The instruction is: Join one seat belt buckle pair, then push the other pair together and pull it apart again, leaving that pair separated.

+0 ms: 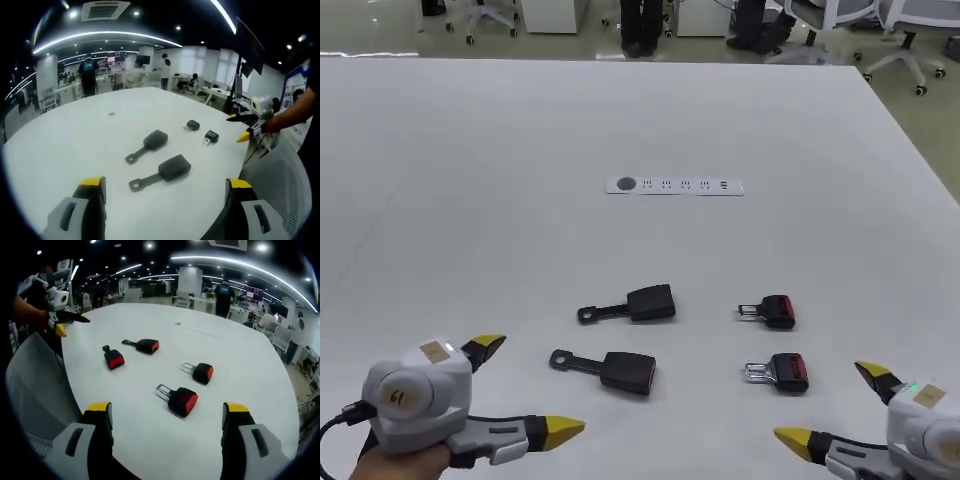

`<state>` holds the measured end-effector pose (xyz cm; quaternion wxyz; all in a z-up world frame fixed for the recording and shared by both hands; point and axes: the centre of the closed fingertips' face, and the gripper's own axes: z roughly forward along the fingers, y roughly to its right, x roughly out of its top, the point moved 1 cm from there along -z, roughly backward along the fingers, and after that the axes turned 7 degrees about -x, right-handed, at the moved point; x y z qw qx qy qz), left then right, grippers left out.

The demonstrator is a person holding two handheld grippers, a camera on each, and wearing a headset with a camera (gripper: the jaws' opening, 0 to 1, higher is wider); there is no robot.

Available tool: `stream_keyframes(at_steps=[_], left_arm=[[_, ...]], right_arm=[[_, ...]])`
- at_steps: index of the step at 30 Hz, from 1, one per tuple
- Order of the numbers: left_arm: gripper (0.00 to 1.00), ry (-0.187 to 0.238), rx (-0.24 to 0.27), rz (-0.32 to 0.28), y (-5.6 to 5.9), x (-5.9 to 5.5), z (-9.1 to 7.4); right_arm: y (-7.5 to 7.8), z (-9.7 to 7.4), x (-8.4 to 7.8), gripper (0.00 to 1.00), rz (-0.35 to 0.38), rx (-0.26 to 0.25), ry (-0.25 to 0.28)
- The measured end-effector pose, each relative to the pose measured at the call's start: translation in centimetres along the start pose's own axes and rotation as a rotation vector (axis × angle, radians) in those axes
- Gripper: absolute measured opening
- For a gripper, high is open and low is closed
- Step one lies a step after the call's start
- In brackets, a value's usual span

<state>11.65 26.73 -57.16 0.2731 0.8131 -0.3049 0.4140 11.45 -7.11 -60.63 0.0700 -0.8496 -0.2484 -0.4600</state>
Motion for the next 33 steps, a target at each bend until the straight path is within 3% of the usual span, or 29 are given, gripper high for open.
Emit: stream_keyframes(at_steps=[25,33], left_arm=[[1.0,-0.051,-0.047,0.037,0.8,0.4,2.0],[1.0,-0.061,-0.059,0.044,-0.2,0.1,2.9]], right_arm=[[1.2,1.8,-0.3,0.9,-0.018,0.03,-0.022],[1.3,2.5,-0.1,0.89,-0.015,0.049,-0.027]])
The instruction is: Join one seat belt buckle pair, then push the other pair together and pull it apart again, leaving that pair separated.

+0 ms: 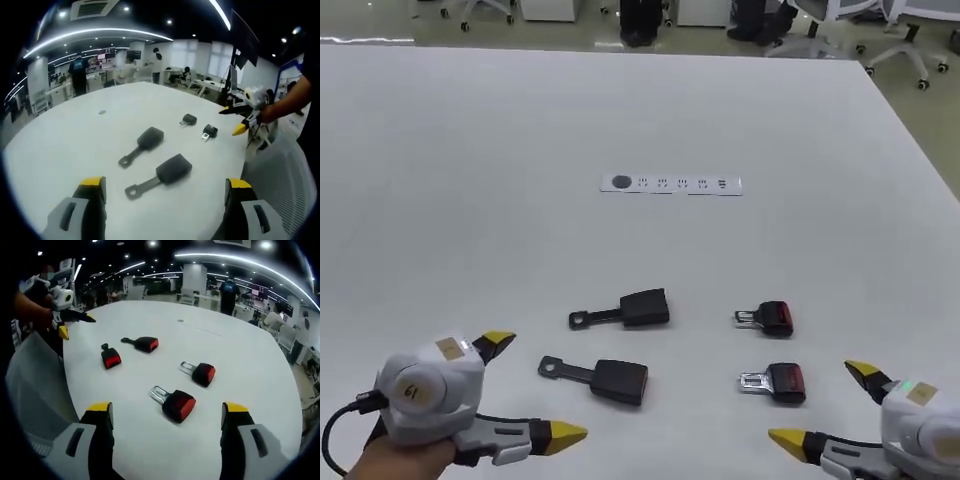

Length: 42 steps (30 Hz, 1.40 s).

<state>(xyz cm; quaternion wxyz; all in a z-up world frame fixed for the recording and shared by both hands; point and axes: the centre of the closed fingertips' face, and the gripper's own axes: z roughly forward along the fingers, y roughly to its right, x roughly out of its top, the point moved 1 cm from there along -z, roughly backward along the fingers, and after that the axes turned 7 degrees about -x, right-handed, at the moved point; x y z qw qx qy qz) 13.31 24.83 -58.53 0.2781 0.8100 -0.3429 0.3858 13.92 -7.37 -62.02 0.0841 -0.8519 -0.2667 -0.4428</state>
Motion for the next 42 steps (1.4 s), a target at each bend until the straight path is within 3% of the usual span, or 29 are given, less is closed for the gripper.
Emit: stream_keyframes(at_steps=[4,8,26,30,42], left_arm=[[1.0,-0.009,-0.012,0.005,0.2,0.3,0.6],[1.0,-0.031,-0.016,0.027,-0.4,-0.1,1.1],[0.98,-0.095,-0.083,0.067,-1.2,-0.4,3.8],[0.97,-0.12,-0.1,0.088,-0.8,-0.1,4.2],[0.94,-0.167,-0.157,0.127,-1.0,-0.7,5.9]], right_arm=[[0.1,0.3,0.0,0.89,0.0,0.007,-0.003],[0.2,0.6,0.0,0.88,0.01,0.025,-0.007],[0.4,2.6,0.0,0.84,-0.017,0.101,-0.042],[0.5,3.1,-0.1,0.83,-0.023,0.116,-0.049],[0.6,4.4,-0.7,0.82,-0.059,0.177,-0.081]])
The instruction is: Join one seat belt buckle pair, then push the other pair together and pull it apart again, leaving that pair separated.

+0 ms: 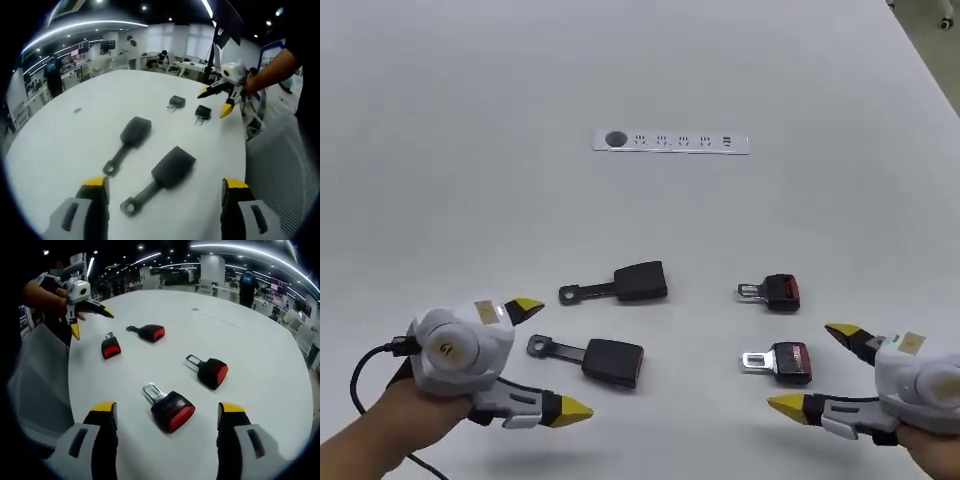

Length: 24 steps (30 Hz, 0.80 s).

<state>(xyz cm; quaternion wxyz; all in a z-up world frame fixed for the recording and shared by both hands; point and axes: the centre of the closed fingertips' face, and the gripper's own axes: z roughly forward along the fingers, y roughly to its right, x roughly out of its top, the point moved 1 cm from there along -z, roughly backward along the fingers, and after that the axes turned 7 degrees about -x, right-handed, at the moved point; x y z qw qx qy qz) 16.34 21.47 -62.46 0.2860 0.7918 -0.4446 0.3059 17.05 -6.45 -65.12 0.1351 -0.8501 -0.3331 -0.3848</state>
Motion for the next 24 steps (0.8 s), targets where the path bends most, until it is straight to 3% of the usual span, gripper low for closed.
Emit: stream_keyframes(at_steps=[4,11,24], left_arm=[[0.92,-0.022,-0.02,0.017,-0.3,-0.6,0.5],[0.89,-0.05,-0.06,0.044,-0.2,-0.1,1.8],[0.83,-0.116,-0.159,0.106,0.3,-0.3,4.3]], right_arm=[[0.0,0.2,-0.1,0.81,-0.016,0.027,-0.011],[0.8,0.9,-1.0,0.8,-0.037,0.071,-0.042],[0.6,1.2,-1.8,0.75,-0.081,0.16,-0.087]])
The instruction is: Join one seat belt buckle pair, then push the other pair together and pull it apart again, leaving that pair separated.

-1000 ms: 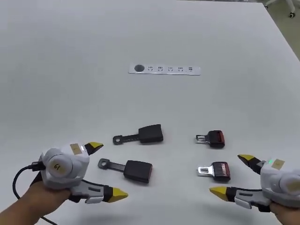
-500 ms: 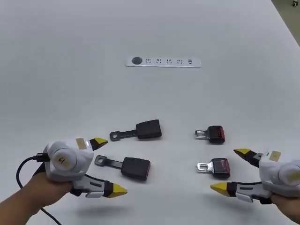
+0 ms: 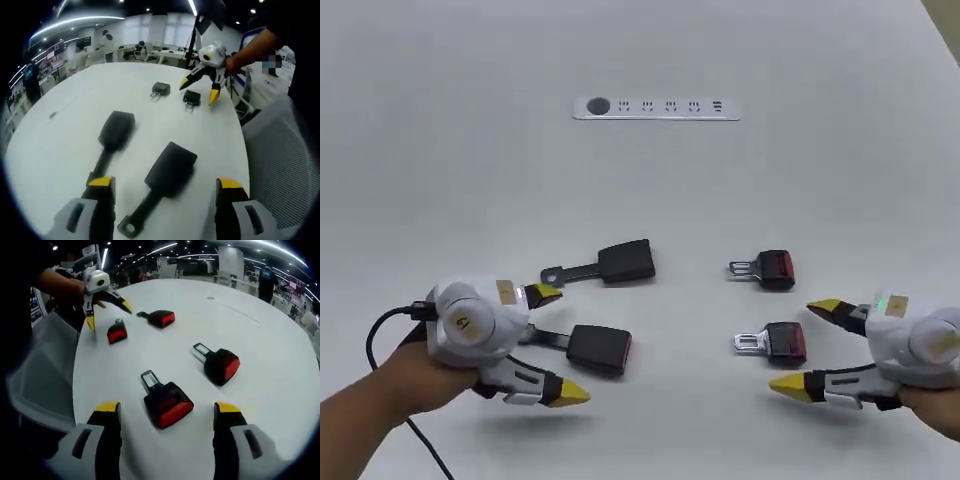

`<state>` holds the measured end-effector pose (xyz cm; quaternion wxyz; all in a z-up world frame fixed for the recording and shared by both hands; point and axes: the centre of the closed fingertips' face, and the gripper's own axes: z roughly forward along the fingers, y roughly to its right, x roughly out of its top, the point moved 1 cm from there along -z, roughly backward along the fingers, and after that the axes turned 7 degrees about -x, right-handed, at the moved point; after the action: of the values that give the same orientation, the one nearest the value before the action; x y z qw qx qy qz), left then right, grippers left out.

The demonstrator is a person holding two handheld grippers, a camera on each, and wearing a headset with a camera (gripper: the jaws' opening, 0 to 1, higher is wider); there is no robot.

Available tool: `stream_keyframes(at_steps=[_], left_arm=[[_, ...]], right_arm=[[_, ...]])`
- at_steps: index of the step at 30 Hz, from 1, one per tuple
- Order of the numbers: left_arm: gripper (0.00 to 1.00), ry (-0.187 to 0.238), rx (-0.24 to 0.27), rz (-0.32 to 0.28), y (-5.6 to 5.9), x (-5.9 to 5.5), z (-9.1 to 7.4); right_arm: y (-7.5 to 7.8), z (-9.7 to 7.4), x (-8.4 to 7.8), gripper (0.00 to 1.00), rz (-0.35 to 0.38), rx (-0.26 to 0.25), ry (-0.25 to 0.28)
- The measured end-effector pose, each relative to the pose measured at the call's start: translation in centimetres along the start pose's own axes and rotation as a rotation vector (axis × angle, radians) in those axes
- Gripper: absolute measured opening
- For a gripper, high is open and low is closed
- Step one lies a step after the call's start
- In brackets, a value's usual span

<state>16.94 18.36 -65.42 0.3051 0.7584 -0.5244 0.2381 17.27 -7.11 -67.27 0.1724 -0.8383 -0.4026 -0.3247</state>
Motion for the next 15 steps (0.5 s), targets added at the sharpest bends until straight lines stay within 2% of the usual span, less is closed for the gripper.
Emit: stream_keyframes(at_steps=[3,6,7,8,12,14,15], left_arm=[[0.8,-0.032,-0.031,0.035,0.2,-0.3,0.6],[0.77,-0.034,-0.052,0.02,0.1,-0.7,1.2],[0.76,-0.061,-0.059,0.042,0.0,-1.1,1.4],[0.76,-0.068,-0.061,0.059,0.0,-1.1,1.5],[0.71,-0.076,-0.084,0.078,-0.1,-1.3,2.1],[0.69,-0.064,-0.095,0.119,-0.3,-0.8,2.5],[0.68,-0.062,-0.091,0.119,-0.5,-0.8,2.5]], right_arm=[[-0.2,0.1,-0.1,0.71,-0.026,0.03,-0.01],[-0.2,0.3,-0.6,0.69,-0.052,0.06,-0.028],[-0.2,0.2,-0.7,0.67,-0.058,0.071,-0.033],[-0.1,0.2,-0.7,0.65,-0.066,0.076,-0.033],[-0.1,0.3,-0.5,0.64,-0.094,0.101,-0.031],[0.0,0.3,-0.4,0.62,-0.093,0.113,-0.031],[0.0,0.3,-0.4,0.6,-0.098,0.123,-0.035]])
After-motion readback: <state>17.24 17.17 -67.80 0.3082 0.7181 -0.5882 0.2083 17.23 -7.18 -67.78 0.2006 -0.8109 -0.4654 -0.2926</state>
